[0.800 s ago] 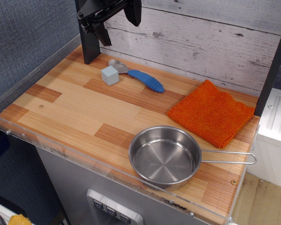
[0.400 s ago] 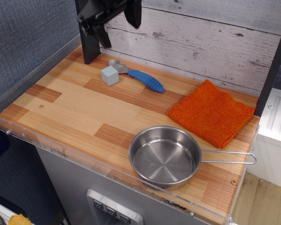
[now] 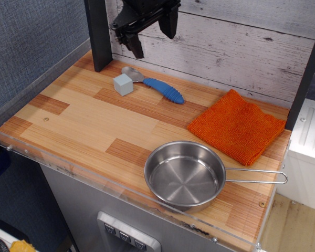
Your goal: Move the spoon to the bottom left corner of table.
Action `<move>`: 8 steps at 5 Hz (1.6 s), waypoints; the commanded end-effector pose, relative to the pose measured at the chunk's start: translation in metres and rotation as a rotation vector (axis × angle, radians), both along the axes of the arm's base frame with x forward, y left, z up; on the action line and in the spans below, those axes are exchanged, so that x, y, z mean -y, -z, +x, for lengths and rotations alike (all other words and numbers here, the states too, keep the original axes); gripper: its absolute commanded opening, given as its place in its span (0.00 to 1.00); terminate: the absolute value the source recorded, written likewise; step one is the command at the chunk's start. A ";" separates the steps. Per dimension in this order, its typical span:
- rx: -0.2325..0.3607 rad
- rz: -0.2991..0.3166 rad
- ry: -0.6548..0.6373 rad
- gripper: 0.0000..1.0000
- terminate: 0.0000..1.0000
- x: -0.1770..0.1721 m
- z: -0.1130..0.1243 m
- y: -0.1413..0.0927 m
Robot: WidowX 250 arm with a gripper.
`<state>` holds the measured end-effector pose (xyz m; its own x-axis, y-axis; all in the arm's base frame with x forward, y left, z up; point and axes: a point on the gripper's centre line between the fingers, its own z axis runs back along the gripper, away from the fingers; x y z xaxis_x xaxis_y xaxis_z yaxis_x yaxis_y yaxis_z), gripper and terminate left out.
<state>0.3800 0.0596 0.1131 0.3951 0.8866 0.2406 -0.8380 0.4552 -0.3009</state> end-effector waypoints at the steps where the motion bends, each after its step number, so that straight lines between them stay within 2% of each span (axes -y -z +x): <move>1: 0.048 -0.016 0.017 1.00 0.00 0.016 0.014 0.011; 2: 0.027 -0.043 0.008 1.00 0.00 0.014 0.016 0.029; 4: -0.022 -0.058 0.019 1.00 0.00 0.004 0.023 0.061; 6: -0.050 -0.063 0.019 1.00 0.00 0.000 0.031 0.082; 7: -0.066 -0.028 0.016 0.00 0.00 0.002 0.034 0.085; 8: -0.064 -0.017 0.037 0.00 0.00 0.004 0.038 0.081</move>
<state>0.4098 0.0568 0.0171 0.4321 0.8861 0.1677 -0.8590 0.4611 -0.2227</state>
